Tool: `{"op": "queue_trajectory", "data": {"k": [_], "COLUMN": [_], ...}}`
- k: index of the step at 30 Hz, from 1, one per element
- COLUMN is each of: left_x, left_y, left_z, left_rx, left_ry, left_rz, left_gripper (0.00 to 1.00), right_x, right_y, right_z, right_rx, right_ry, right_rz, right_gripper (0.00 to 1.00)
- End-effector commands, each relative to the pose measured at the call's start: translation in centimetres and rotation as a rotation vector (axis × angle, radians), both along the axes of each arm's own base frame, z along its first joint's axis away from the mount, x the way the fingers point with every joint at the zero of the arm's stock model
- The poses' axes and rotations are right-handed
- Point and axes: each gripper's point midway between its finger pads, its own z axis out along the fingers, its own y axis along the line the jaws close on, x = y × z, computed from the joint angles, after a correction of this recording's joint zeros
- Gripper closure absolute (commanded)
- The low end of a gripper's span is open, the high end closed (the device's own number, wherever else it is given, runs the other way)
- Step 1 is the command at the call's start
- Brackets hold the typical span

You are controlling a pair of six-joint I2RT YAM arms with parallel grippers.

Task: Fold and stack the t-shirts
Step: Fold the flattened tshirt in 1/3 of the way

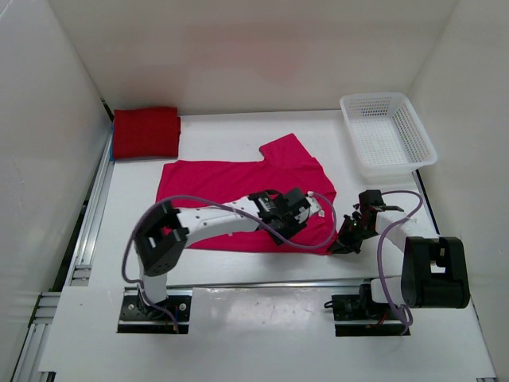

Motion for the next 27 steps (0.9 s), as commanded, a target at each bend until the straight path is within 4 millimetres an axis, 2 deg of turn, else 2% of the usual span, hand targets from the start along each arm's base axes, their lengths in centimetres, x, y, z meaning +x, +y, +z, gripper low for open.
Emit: {"op": "queue_trajectory", "data": {"k": [1,4,7,10,13,22,25,27], "left_x": [-0.2,0.8,0.7,1.0,1.4,1.0,1.3,1.3], "left_y": [-3.1,-4.6,-5.4,-5.4,-5.9,-5.1,-4.9,-4.9], "left_z": [0.4,0.1,-0.8,-2.6,-2.8,-3.8,-4.3,-4.3], "left_rx": [-0.087,-0.110,-0.107,-0.073,-0.077,-0.050,-0.033,-0.033], "left_ry": [0.024,0.000,0.025,0.031,0.020,0.034,0.025,0.025], "left_rz": [-0.040,-0.035,-0.047,-0.040,-0.036,-0.035,-0.026,-0.026], "left_gripper": [0.38,0.43,0.44,0.46,0.46,0.50,0.61,0.65], "right_x": [-0.8,-0.8,-1.2,-1.2,-1.1,-1.0,-1.0,-1.0], "right_y": [-1.7,-1.5,-1.5,-1.5,-1.6,-1.7,-1.7,-1.9], "right_z": [-1.5,-1.4,-1.6,-1.6,-1.4,-1.3,-1.3,-1.4], "right_rx": [-0.101,-0.091,-0.091,-0.092,-0.093,-0.103,-0.103,-0.112], "right_ry": [0.017,0.018,0.027,0.023,0.020,0.018,0.018,0.018], "right_rz": [-0.006,-0.004,-0.004,0.005,0.013,0.020,0.020,0.019], "right_gripper": [0.97,0.97,0.97,0.97,0.97,0.97,0.97,0.97]}}
